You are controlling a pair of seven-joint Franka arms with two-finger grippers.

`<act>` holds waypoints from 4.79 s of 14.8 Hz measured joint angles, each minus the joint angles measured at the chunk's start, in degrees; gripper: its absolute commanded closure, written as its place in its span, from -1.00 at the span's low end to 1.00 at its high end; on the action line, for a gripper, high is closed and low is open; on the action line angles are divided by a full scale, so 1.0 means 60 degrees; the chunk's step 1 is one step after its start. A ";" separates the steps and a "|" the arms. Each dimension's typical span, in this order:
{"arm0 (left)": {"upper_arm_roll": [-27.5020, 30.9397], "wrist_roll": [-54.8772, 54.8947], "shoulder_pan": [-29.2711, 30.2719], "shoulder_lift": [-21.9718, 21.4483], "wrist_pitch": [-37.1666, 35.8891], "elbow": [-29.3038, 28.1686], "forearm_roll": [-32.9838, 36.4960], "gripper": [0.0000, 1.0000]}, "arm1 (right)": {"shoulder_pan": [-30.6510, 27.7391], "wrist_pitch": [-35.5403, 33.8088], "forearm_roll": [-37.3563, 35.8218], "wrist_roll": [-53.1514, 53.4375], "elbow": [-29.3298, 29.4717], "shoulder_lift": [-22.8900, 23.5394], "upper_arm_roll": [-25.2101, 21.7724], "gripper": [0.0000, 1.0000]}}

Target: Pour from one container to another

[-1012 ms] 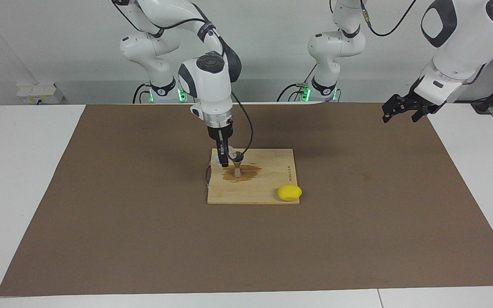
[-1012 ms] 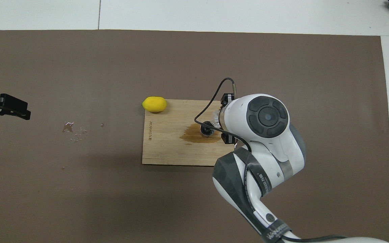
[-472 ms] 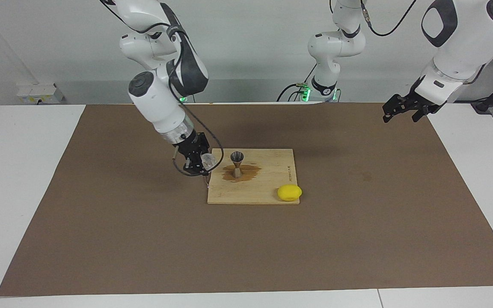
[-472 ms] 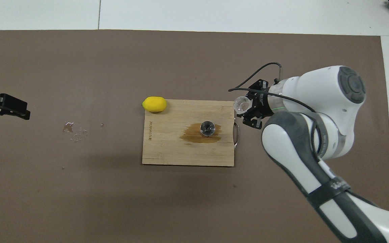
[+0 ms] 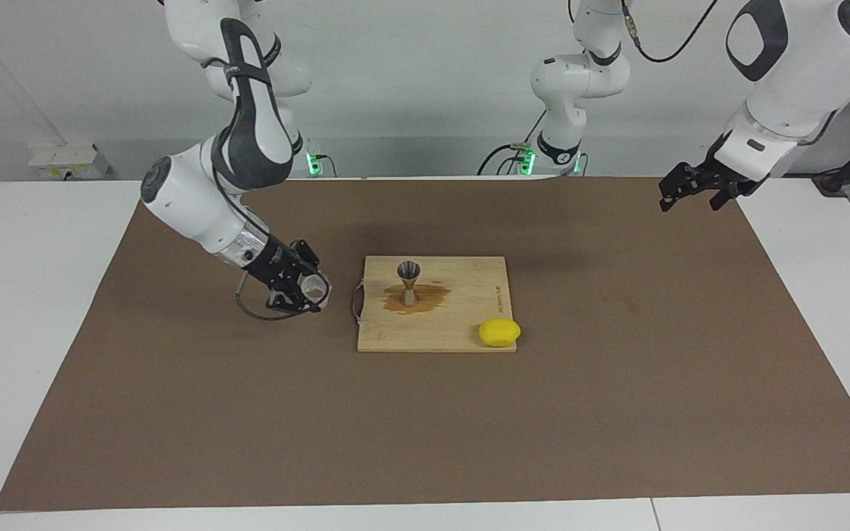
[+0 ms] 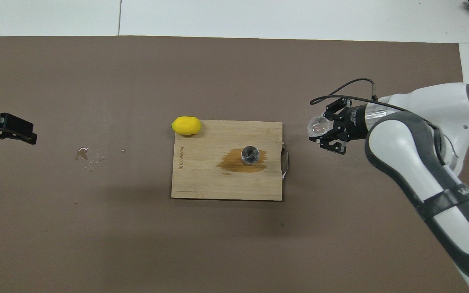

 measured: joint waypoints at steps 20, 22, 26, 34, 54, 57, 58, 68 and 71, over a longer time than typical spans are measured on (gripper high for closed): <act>0.0000 0.0000 -0.0001 0.0000 0.0000 0.0000 0.0000 -1.00 | -0.2303 -0.0542 0.1248 -0.4443 -0.1009 0.1190 -0.0001 -1.00; 0.0002 0.0000 -0.0001 -0.0007 0.0006 0.0000 0.0000 -1.00 | -0.2322 -0.0525 0.1248 -0.4451 -0.1053 0.1004 -0.0015 -1.00; 0.0050 0.0000 0.0002 -0.0036 0.0085 0.0001 0.0003 -1.00 | -0.2495 -0.0512 0.1157 -0.4533 -0.1083 0.0383 -0.0047 -1.00; 0.0061 0.0000 0.0002 -0.0036 0.0476 0.0000 0.0008 -1.00 | -0.1764 -0.0523 -0.1790 -0.4630 -0.1104 -0.1021 0.0052 -1.00; 0.0051 0.0000 0.0002 -0.0036 0.0476 0.0000 0.0008 -1.00 | 0.0453 -0.3813 -0.7104 -0.9202 0.2262 -0.2211 0.0016 -1.00; 0.0051 0.0000 0.0002 -0.0036 0.0476 0.0000 0.0008 -1.00 | 0.0187 -0.4681 -0.7170 -0.9676 0.2980 -0.2215 -0.0020 -1.00; 0.0051 0.0000 0.0002 -0.0036 0.0476 0.0000 0.0008 -1.00 | 0.0122 -0.5008 -0.7278 -0.9831 0.3220 -0.2211 -0.0024 -1.00; -0.0066 -0.0020 -0.0531 -0.0036 0.0488 -0.0002 0.0008 -1.00 | 0.0013 -0.5710 -0.7414 -1.1243 0.4158 -0.1804 0.0023 -1.00; -0.0040 -0.0020 -0.0526 -0.0036 0.0488 -0.0002 0.0008 -1.00 | 0.0069 -0.5958 -0.7414 -1.1263 0.4167 -0.1804 0.0044 -1.00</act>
